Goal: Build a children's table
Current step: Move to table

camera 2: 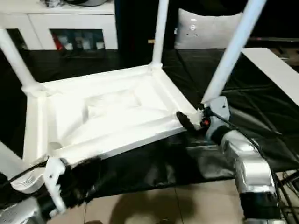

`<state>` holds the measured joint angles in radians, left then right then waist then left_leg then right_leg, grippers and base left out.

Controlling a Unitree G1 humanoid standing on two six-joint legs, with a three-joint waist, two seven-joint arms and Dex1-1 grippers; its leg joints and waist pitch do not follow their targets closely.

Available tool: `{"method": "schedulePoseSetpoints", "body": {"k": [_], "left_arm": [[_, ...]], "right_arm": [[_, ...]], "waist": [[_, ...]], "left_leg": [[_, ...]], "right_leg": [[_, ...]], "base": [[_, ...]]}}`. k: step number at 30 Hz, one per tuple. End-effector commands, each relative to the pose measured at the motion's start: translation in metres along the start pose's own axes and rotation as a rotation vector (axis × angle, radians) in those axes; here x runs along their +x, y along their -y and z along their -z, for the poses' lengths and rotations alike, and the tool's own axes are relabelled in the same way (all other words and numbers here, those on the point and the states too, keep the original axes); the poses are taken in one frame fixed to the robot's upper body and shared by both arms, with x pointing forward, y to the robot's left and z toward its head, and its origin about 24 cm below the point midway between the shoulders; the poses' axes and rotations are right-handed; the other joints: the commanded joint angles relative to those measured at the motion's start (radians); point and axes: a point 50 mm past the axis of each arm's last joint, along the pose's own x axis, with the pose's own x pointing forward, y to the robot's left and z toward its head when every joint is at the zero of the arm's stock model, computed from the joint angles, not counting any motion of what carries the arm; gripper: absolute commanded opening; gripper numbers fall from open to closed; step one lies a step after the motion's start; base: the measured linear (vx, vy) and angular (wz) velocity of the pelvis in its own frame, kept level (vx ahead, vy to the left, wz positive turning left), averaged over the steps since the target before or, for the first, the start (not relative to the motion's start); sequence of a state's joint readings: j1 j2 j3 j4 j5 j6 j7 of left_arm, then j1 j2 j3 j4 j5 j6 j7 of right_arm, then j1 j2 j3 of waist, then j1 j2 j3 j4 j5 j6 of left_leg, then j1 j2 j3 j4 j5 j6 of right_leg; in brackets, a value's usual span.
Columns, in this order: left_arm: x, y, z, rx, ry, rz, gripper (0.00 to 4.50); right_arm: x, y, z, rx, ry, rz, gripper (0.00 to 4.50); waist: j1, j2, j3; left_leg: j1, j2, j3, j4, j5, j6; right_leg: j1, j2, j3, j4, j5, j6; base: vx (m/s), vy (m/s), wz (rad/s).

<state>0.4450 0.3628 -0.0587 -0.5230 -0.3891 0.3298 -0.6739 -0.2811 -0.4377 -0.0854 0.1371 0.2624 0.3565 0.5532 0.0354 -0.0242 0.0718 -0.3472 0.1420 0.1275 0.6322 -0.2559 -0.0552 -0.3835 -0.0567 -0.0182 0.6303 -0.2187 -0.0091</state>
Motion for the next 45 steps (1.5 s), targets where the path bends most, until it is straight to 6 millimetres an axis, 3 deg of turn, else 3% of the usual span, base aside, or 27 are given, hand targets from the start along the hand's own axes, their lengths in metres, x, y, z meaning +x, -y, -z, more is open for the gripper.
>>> {"method": "schedulePoseSetpoints", "body": {"k": [1,3,8,13,18,26,27,29,30,31,33,36,40,45], "left_arm": [[-0.010,-0.002,-0.004,0.046,-0.018,-0.033,4.27],[-0.012,-0.002,-0.004,0.055,-0.021,-0.043,4.41],[-0.020,-0.003,-0.005,0.072,-0.053,-0.064,4.47],[-0.033,0.001,-0.007,0.078,-0.077,-0.044,4.47],[-0.042,0.003,-0.005,0.088,-0.106,-0.062,4.47],[-0.047,-0.025,-0.013,0.213,-0.147,-0.224,4.47],[-0.046,-0.027,-0.013,0.225,-0.156,-0.234,4.47],[-0.035,-0.043,-0.018,0.296,-0.188,-0.258,4.47],[-0.021,-0.058,-0.027,0.328,-0.187,-0.270,4.47],[-0.015,-0.065,-0.033,0.351,-0.184,-0.291,4.47],[-0.009,-0.070,-0.039,0.374,-0.175,-0.307,4.47],[0.013,-0.087,-0.050,0.474,-0.174,-0.368,4.47],[0.021,-0.098,-0.050,0.525,-0.192,-0.395,4.47],[0.034,-0.104,-0.053,0.553,-0.150,-0.376,4.47]], "right_arm": [[-0.008,0.032,0.003,-0.028,-0.037,0.146,4.50],[-0.008,0.035,0.002,-0.027,-0.028,0.159,4.50],[0.001,0.015,-0.001,0.002,0.006,0.036,4.50],[0.006,0.006,0.005,0.008,-0.001,0.016,4.50],[0.007,-0.002,0.008,0.020,0.005,-0.009,4.50],[0.011,-0.017,0.012,0.026,0.007,-0.034,4.50],[0.011,-0.018,0.013,0.025,0.007,-0.036,4.50],[0.012,-0.021,0.013,0.022,0.010,-0.040,4.50],[0.012,-0.022,0.012,0.017,0.012,-0.040,4.50],[0.012,-0.023,0.012,0.015,0.012,-0.041,4.50],[0.012,-0.023,0.012,0.013,0.013,-0.041,4.50],[0.014,-0.027,0.011,-0.002,0.018,-0.044,4.50],[0.015,-0.029,0.010,-0.009,0.021,-0.046,4.50],[0.016,-0.035,0.008,-0.010,0.033,-0.058,4.50]], "waist": [[-0.003,-0.006,-0.029],[0.001,-0.005,-0.025],[-0.001,-0.007,-0.030],[-0.008,-0.007,-0.032],[-0.005,-0.005,-0.028],[-0.002,-0.002,-0.027],[-0.002,0.002,-0.029],[-0.002,0.004,-0.033],[0.001,0.005,-0.034],[0.011,0.008,-0.038],[0.014,0.009,-0.039],[0.013,0.007,-0.044],[0.007,0.006,-0.050],[0.007,0.007,-0.053]], "left_leg": [[-0.009,0.070,-0.011,-0.100,-0.134,0.077],[0.003,0.069,-0.002,-0.099,-0.181,0.064],[-0.011,0.073,-0.003,-0.104,-0.149,0.063],[-0.012,0.073,0.002,-0.101,-0.090,0.082],[-0.010,0.076,0.007,-0.102,-0.088,0.091],[-0.007,0.075,0.006,-0.107,-0.138,0.055],[-0.005,0.076,0.006,-0.106,-0.129,0.052],[-0.006,0.074,0.006,-0.104,-0.103,0.056],[-0.001,0.073,0.008,-0.103,-0.098,0.056],[0.013,0.065,0.018,-0.095,-0.100,0.052],[-0.006,0.068,0.011,-0.100,-0.059,0.046],[-0.006,0.068,0.012,-0.098,-0.059,0.036],[-0.008,0.066,0.012,-0.094,-0.036,0.043],[-0.008,0.069,0.012,-0.092,-0.008,0.061]], "right_leg": [[0.035,-0.074,0.043,-0.084,-0.211,-0.220],[0.021,-0.069,0.044,-0.094,-0.268,-0.214],[0.032,-0.071,0.043,-0.084,-0.200,-0.189],[0.033,-0.071,0.044,-0.080,-0.132,-0.212],[0.028,-0.067,0.045,-0.081,-0.130,-0.219],[0.026,-0.066,0.047,-0.085,-0.182,-0.199],[0.025,-0.066,0.046,-0.083,-0.167,-0.199],[0.027,-0.065,0.046,-0.079,-0.125,-0.199],[0.023,-0.063,0.046,-0.079,-0.121,-0.198],[0.013,-0.060,0.049,-0.078,-0.111,-0.208],[0.030,-0.064,0.046,-0.070,-0.070,-0.212],[0.032,-0.065,0.043,-0.069,-0.082,-0.212],[0.034,-0.067,0.043,-0.069,-0.053,-0.215],[0.035,-0.069,0.042,-0.061,0.022,-0.249]], "base": [[0.000,0.000,0.00],[0.000,0.000,0.00],[0.000,0.000,0.00],[0.000,0.000,0.00],[0.000,0.000,0.00],[0.000,0.000,0.00],[0.000,0.000,0.00],[0.000,0.000,0.00],[0.000,0.000,0.00],[0.000,0.000,0.00],[0.000,0.000,0.00],[0.000,0.000,0.00],[0.000,0.000,0.00],[0.000,0.000,0.00]]}}
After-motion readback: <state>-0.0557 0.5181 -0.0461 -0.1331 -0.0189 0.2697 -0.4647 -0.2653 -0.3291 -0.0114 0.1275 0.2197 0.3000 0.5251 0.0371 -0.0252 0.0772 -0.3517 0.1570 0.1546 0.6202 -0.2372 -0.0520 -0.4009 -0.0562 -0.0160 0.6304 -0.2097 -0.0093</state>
